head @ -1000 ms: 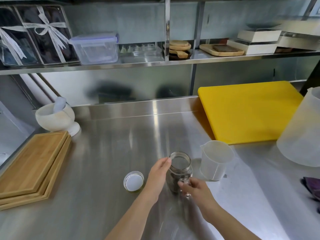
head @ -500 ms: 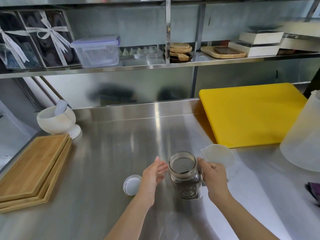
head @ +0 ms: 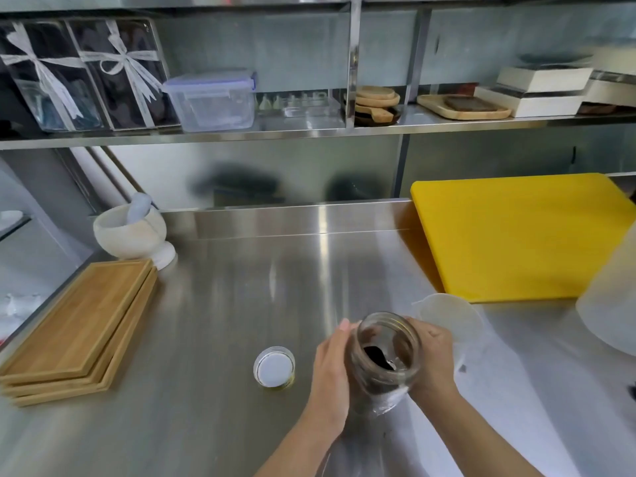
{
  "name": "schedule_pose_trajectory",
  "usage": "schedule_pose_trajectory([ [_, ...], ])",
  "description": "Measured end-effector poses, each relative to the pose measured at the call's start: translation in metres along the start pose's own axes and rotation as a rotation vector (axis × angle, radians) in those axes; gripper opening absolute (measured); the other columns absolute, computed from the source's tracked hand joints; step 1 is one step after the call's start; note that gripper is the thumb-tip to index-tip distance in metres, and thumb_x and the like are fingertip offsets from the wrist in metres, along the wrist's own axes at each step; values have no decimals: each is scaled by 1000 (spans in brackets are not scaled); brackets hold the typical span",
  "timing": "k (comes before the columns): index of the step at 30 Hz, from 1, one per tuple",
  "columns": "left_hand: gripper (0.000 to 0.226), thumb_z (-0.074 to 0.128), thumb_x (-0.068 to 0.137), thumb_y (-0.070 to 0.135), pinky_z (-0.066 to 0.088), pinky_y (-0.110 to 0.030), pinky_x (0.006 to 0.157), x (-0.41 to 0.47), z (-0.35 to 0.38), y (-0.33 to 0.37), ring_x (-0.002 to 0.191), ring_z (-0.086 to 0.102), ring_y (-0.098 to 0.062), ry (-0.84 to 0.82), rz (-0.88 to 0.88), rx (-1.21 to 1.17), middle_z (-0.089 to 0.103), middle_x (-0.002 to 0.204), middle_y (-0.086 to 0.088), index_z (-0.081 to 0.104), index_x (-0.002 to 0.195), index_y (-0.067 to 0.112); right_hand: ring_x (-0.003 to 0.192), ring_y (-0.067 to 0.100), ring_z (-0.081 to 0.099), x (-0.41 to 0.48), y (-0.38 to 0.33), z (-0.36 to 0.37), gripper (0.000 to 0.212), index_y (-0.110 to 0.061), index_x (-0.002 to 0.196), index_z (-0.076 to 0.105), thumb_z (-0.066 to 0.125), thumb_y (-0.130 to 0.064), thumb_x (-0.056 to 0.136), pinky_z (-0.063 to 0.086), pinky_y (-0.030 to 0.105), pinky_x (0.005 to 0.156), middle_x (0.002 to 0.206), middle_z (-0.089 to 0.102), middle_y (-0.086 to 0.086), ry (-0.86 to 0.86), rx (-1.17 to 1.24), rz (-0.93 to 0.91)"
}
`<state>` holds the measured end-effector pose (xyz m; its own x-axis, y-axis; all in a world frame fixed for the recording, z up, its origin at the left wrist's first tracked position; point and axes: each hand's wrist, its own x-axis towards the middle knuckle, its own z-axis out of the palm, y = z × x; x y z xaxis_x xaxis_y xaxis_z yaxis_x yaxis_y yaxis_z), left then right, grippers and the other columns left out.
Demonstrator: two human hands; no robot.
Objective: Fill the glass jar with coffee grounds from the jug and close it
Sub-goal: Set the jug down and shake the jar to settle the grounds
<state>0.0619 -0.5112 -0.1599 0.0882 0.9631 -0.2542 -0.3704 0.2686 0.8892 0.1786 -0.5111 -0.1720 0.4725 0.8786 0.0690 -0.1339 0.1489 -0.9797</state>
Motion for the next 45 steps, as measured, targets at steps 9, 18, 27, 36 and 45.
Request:
schedule_pose_trajectory([
  [9,38,38,98,29,40,-40,107,26,-51,17,115,62,-27,309,206,-163,74,92,-3,70,87,13,39,9,21,-19,10,0,58,-22,32,31,59,1,78,19,22,44,35,24,-11,-19,-60,7],
  [18,44,43,93,30,49,-42,86,2,-15,-11,81,65,-32,61,-164,-221,70,80,-20,70,83,-3,39,9,20,-16,3,3,51,-18,33,31,60,-6,72,19,24,46,35,23,-11,48,-50,26],
  [27,34,44,91,23,47,-39,83,9,-26,-19,77,64,-25,152,-132,-206,75,79,-8,73,77,12,33,5,24,-22,-16,8,65,-20,29,32,55,5,85,23,13,38,30,25,-11,20,-239,-144],
  [36,41,43,97,23,44,-35,95,12,-22,17,90,64,-23,223,114,64,73,89,-13,74,75,9,45,9,52,-17,4,-7,24,-6,71,52,47,14,84,36,7,35,50,50,2,239,-56,194],
  [45,33,50,93,36,48,-13,77,-5,-9,2,71,66,-1,41,-29,178,73,64,12,64,69,19,42,4,42,-19,4,6,49,-18,48,48,45,17,82,36,14,41,37,46,-12,180,-147,166],
])
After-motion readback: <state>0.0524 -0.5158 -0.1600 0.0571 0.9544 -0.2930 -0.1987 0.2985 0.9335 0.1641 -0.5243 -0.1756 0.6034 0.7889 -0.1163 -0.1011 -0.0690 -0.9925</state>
